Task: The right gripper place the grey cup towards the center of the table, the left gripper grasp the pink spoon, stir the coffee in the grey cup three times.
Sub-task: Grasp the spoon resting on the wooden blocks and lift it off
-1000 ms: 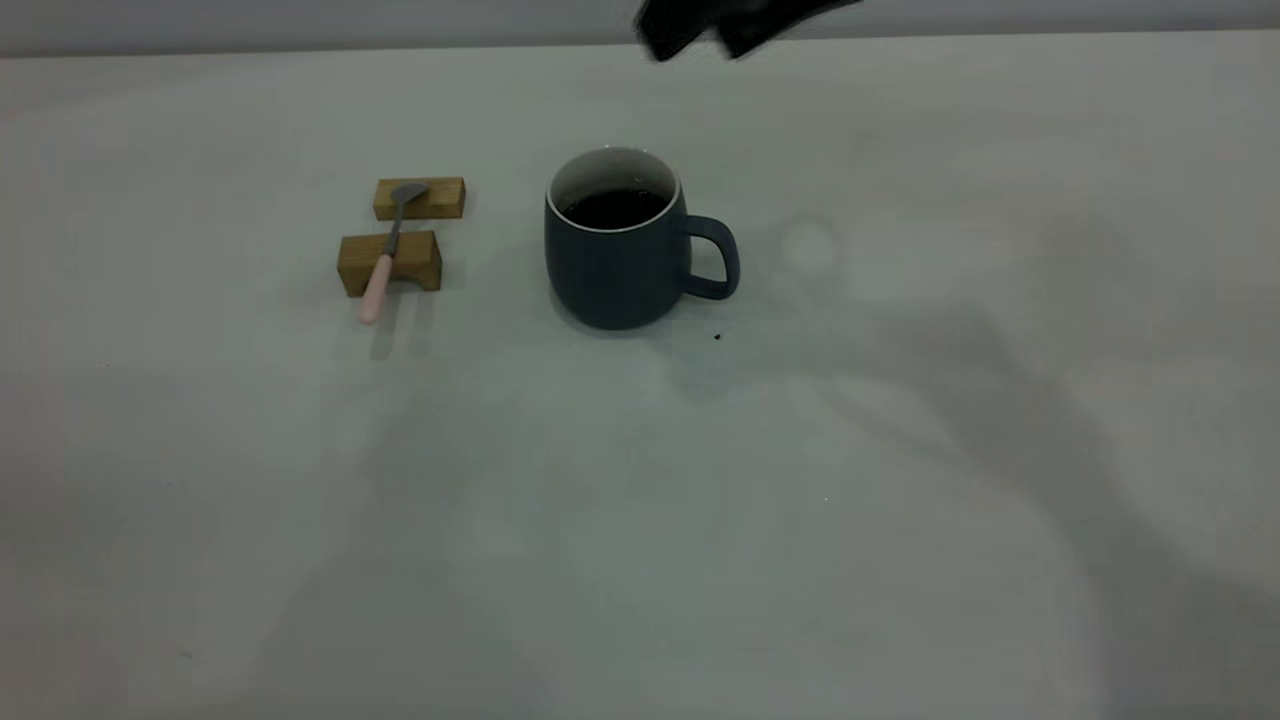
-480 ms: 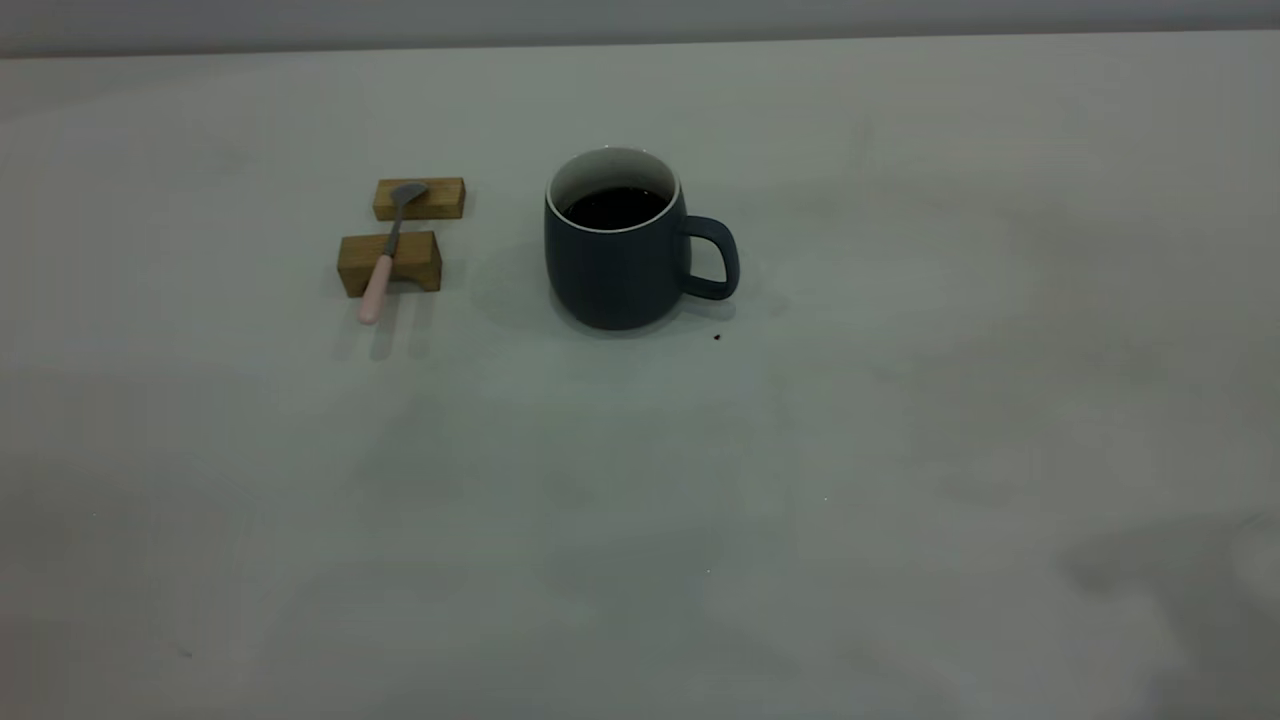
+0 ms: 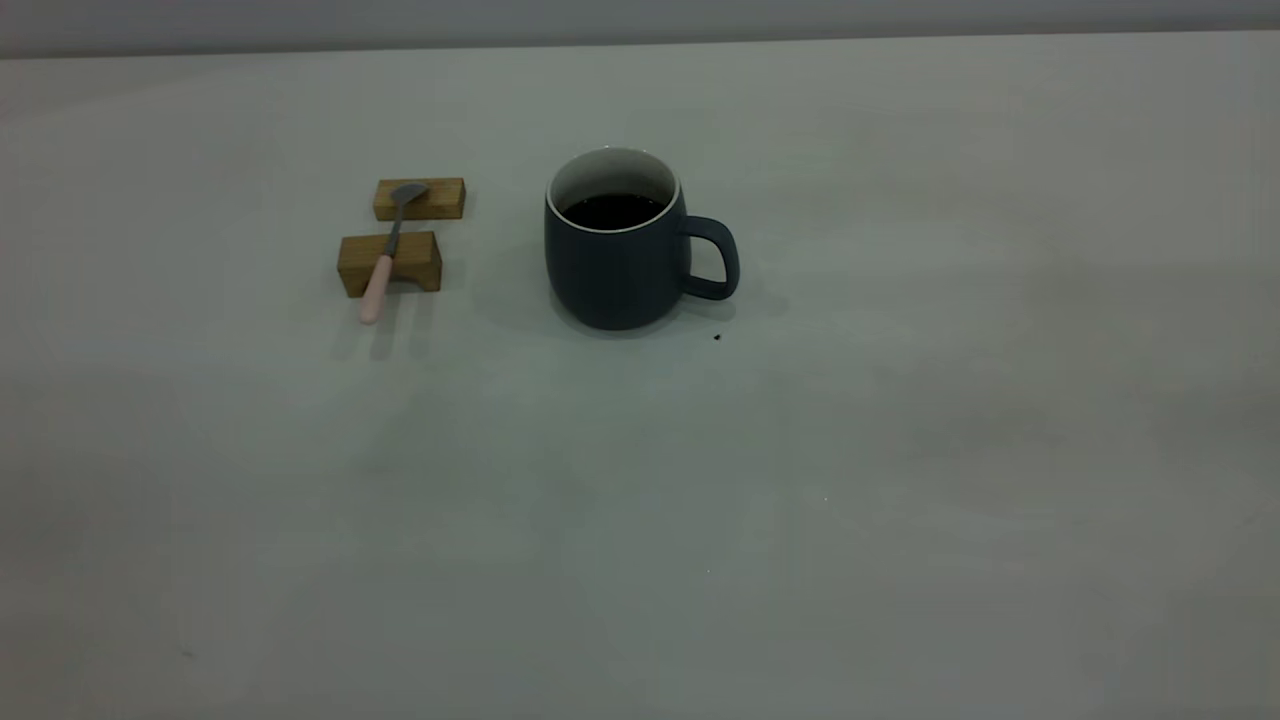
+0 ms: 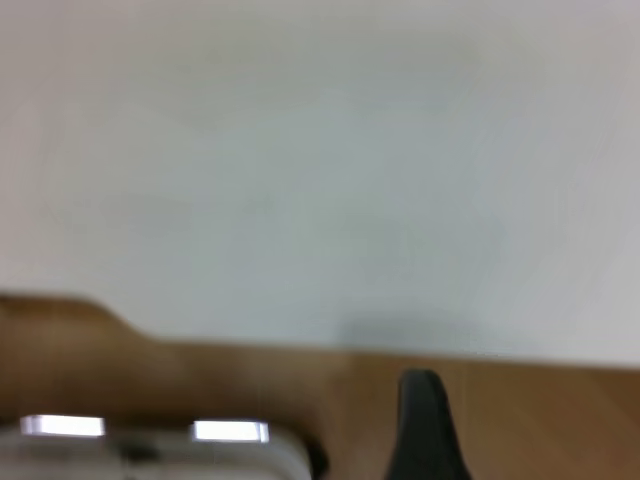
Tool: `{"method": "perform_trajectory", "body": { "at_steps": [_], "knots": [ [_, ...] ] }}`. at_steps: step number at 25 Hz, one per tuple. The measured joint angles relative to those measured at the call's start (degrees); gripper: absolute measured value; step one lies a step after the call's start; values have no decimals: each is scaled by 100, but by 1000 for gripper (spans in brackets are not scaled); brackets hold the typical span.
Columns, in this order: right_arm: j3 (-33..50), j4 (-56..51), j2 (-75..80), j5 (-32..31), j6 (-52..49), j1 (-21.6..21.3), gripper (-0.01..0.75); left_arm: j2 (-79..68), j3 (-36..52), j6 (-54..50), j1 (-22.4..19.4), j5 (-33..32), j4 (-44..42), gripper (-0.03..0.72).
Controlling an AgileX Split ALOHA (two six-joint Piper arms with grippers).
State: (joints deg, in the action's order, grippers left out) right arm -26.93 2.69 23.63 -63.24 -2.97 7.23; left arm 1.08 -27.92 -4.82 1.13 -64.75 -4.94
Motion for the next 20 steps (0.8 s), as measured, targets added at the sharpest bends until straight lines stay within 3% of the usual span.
{"method": "perform_trajectory", "body": {
  "at_steps": [12,20],
  "knots": [
    [0,48,-2177,-111,-32,-12,576,0,0,0,0,0,0,575],
    [0,60,-2244,-141,-63,-12,576,0,0,0,0,0,0,575]
  ]
}}
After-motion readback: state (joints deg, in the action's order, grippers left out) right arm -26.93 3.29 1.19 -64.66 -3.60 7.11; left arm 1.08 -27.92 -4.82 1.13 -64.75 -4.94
